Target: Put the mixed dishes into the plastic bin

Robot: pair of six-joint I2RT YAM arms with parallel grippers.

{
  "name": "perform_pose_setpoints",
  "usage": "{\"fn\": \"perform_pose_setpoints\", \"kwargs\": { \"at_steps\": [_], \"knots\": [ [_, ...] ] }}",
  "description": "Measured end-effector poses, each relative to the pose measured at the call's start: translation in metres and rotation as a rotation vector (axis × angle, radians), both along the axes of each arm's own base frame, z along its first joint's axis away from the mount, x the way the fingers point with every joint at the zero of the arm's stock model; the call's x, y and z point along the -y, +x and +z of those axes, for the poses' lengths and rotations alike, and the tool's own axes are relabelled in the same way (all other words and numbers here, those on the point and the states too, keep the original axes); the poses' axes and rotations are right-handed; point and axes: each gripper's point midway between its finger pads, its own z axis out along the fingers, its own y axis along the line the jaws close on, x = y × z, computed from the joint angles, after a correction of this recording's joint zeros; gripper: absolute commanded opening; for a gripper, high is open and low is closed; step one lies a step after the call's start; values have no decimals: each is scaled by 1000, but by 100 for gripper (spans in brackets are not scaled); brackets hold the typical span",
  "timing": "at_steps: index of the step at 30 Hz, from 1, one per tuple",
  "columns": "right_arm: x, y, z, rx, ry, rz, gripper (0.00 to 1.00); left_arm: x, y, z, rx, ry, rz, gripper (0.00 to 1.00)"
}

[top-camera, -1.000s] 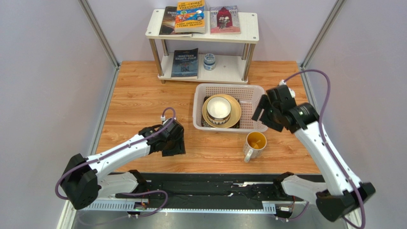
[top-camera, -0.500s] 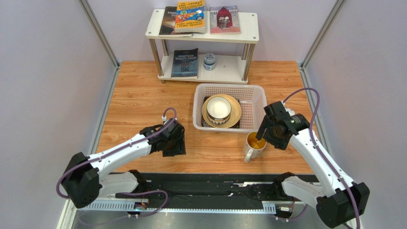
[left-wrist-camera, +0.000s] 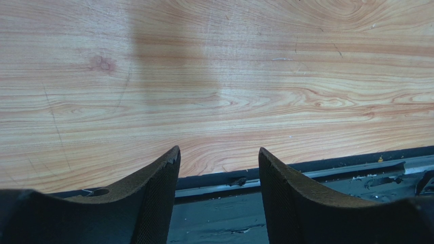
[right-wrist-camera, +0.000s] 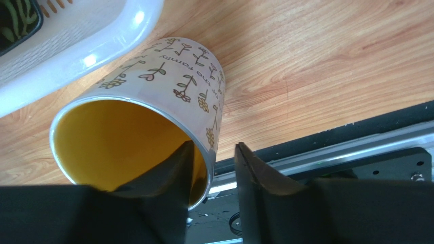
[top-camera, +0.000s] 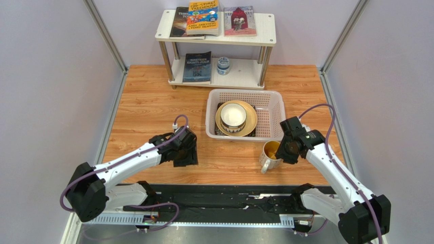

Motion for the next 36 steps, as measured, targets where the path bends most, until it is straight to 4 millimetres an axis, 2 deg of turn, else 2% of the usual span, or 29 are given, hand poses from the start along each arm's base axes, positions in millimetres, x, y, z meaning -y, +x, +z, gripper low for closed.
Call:
{"fn": "perform_pose_setpoints", "kwargs": {
  "at_steps": [1, 6, 12, 16, 20, 24, 26, 28, 31, 36],
  "knots": [
    [-1, 1, 0, 4, 3, 1, 14, 0, 0, 0, 0, 1, -1, 63],
    [0, 0, 1, 8, -2, 13, 2, 0, 0, 0, 0, 1, -1, 63],
    [6, -15, 6, -12, -9, 22, 0, 0, 0, 0, 0, 1, -1, 63],
    [10, -25, 34, 32, 5, 25, 0, 0, 0, -1, -1, 3, -2, 62],
    [7, -17, 91, 149, 40, 51, 0, 0, 0, -2, -7, 8, -3, 62],
    [-4, 15, 157, 259, 50, 123, 0, 0, -1, -5, -18, 14, -7, 62],
    [-8, 34, 177, 288, 30, 162, 0, 0, -2, -5, -20, 13, -8, 62],
    [-15, 60, 187, 292, 0, 203, 0, 0, -1, -5, -19, 12, -8, 62],
    [-23, 99, 185, 269, -40, 246, 0, 0, -1, -5, -19, 12, -8, 62],
    [-25, 156, 159, 193, -92, 293, 0, 1, -2, -5, -20, 12, -16, 62]
  ]
}}
